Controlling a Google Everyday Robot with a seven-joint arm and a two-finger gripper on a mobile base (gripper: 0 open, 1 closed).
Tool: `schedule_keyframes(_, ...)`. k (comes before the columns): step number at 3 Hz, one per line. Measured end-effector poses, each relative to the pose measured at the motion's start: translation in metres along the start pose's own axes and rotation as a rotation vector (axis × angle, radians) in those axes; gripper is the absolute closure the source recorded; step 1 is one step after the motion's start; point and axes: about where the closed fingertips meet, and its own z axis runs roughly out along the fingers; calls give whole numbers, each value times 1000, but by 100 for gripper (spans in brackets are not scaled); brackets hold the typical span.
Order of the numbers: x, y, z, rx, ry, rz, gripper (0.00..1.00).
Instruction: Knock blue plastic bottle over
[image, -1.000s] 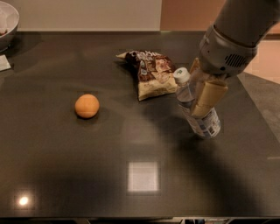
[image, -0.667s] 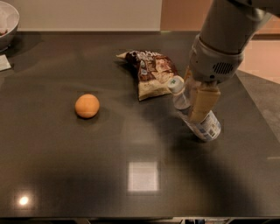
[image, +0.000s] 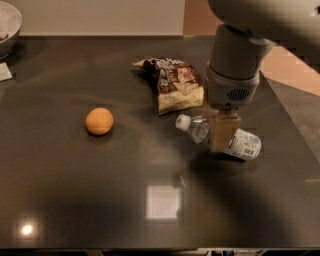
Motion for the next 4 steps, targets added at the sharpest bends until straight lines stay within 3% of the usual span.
schedule_keyframes(1, -5, 1, 9, -15, 4, -14, 12)
schedule_keyframes(2, -8, 3, 18, -31, -10, -17, 0)
schedule_keyframes(3, -5, 11, 33, -59, -49, 9, 0)
schedule_keyframes(4, -6, 9, 33, -50, -52, 9, 0)
